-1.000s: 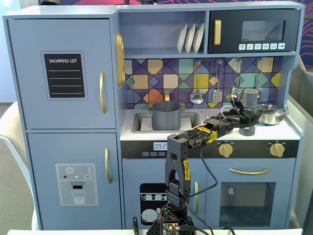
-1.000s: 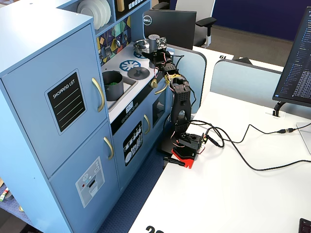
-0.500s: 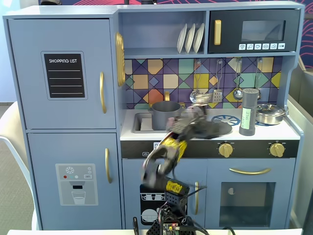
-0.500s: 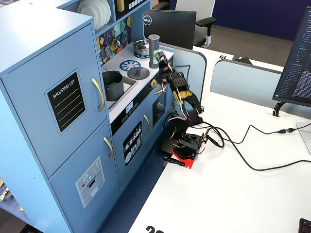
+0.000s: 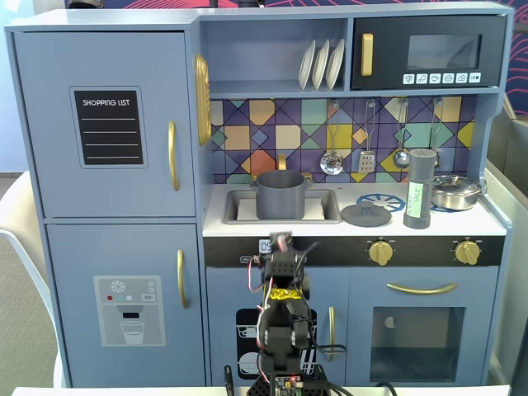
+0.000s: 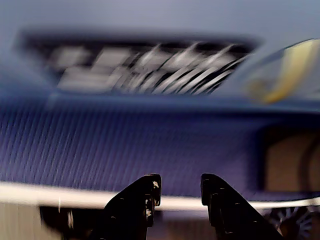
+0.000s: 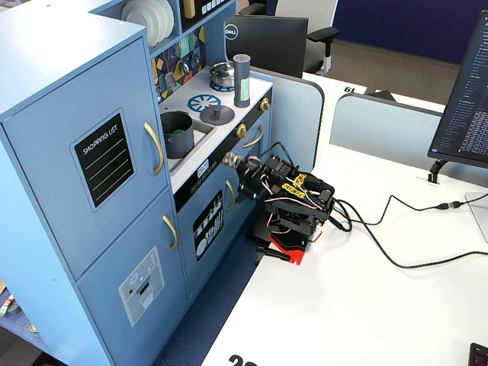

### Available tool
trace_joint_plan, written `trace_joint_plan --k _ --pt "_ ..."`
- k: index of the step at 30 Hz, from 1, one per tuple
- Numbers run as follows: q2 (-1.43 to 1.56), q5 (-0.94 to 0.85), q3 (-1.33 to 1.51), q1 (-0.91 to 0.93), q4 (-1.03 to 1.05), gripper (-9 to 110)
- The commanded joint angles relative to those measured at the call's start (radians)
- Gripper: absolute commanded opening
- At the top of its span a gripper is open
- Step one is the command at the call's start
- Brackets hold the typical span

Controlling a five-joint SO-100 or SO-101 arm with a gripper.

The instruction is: Put salt in the gray recipient

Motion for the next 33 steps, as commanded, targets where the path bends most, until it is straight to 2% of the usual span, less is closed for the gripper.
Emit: trace_joint_plan --k 1,10,33 --pt "0.057 0.012 0.118 -0.041 -0.028 0" --pt "0.126 0.014 0.173 -0.058 0.08 0" --pt "0.126 0.032 0.173 -0.04 0.081 5"
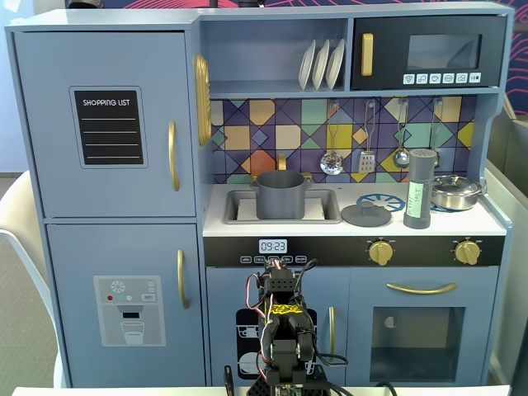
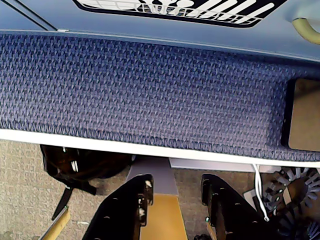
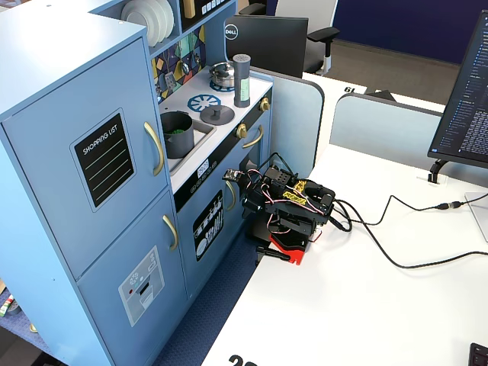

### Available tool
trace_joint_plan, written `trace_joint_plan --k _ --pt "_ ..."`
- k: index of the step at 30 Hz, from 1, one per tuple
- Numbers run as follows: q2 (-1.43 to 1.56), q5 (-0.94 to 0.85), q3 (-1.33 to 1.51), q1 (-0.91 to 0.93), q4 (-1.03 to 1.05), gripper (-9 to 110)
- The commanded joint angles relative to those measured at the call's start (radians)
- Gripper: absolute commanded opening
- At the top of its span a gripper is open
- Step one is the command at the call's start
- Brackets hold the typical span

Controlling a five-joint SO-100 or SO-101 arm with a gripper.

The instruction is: Put salt in the gray recipient

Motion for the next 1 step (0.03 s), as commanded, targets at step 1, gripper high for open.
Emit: trace_joint_plan --k 1 --pt "0.006 0.012 -0.003 0.012 0.006 5"
